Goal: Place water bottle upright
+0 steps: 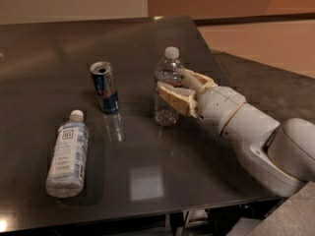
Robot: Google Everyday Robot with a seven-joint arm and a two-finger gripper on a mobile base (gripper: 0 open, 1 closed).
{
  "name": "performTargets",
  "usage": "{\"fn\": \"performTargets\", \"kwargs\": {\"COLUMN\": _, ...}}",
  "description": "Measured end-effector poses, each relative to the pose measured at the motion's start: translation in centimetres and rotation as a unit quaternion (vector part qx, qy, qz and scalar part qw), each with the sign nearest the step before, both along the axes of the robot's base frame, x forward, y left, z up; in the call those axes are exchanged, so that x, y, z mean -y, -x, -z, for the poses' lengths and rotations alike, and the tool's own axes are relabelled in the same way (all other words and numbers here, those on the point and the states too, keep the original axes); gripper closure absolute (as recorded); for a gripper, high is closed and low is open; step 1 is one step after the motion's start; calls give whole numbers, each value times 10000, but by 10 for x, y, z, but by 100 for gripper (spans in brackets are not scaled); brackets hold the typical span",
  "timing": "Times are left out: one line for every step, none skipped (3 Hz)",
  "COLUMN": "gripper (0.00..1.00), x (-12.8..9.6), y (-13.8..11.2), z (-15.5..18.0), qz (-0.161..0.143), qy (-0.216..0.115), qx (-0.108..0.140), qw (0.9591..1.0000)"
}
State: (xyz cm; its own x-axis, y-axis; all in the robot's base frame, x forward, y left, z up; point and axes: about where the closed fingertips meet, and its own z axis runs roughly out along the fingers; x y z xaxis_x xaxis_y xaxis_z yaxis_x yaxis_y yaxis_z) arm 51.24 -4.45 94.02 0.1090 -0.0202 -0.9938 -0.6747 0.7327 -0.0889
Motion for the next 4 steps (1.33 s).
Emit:
{"fn": "performTargets", "kwargs": {"gripper": 59, "x": 1, "y": -1, "z": 2, "qz": 0, "qy": -12, "qx": -20, "qw": 10000}}
{"fn": "performTargets", "kwargs": {"gripper": 36, "x": 1, "y": -2, "z": 6, "qz": 5, "qy": 34, "qx": -71, "qw": 10000}}
{"fn": "performTargets", "kwargs": {"gripper": 12, "x": 1, "y": -2, "z": 9, "qz": -1, "qy": 94, "qx": -113, "qw": 9999}}
{"fn": "performTargets", "kwargs": {"gripper": 0, "x": 3, "y": 2, "z": 3, "qz": -36, "qy": 108, "qx": -72, "qw": 9999}}
